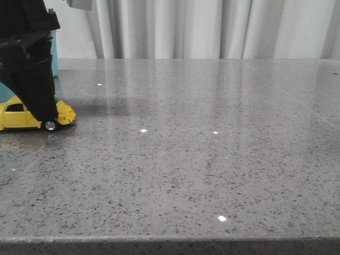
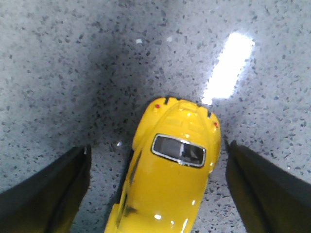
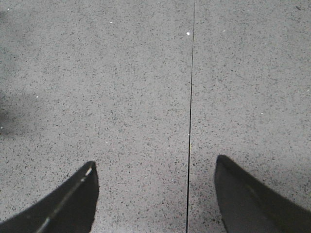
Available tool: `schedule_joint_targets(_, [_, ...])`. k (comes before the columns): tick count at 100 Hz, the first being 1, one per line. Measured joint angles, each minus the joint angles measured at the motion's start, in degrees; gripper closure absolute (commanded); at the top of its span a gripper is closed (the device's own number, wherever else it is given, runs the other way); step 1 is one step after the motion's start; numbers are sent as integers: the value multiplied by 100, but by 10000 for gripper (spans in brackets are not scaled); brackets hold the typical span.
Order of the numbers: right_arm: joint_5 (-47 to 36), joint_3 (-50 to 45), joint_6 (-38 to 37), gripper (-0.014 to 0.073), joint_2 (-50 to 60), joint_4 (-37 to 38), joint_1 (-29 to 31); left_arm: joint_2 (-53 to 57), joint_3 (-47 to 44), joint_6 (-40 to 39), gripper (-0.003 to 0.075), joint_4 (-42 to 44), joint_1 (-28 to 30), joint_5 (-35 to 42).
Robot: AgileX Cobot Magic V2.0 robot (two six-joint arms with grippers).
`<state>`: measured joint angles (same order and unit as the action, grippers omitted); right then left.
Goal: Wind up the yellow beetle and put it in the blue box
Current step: 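Lower the left gripper onto the yellow car and grasp it, then lift the yellow car with the left gripper toward the blue box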
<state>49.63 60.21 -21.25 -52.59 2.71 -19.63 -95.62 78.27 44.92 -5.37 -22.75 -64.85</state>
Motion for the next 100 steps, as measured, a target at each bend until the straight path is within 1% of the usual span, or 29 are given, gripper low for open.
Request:
schedule_joint_targets(11, [0,0,0,85,0,0,0,0,0,0,178,0,0,-8])
schedule_joint_targets(17, [0,0,0,85,0,0,0,-7,0,0,204,0,0,-24])
schedule_joint_targets(24, [0,0,0,85,0,0,0,-7,0,0,265,0,0,-37])
schedule_joint_targets(33, [0,0,0,85,0,0,0,-7,0,0,377,0,0,-51])
schedule_joint_targets(41, [0,0,0,85,0,0,0,-7,0,0,458,-10,0,-75])
schedule_joint_targets(48, [0,0,0,85,0,0,0,-7,5,0,517,-10,0,-89])
schedule_joint_targets(60, [0,0,0,85,0,0,0,-7,19,0,585,-20,-21,-89])
schedule_joint_targets(67, [0,0,0,85,0,0,0,-7,28,0,606,-32,-21,-89])
schedule_joint_targets(81, [0,0,0,85,0,0,0,-13,141,0,607,-102,-21,-113])
schedule_joint_targets(100, [0,0,0,85,0,0,0,-22,864,0,607,-186,-21,-268])
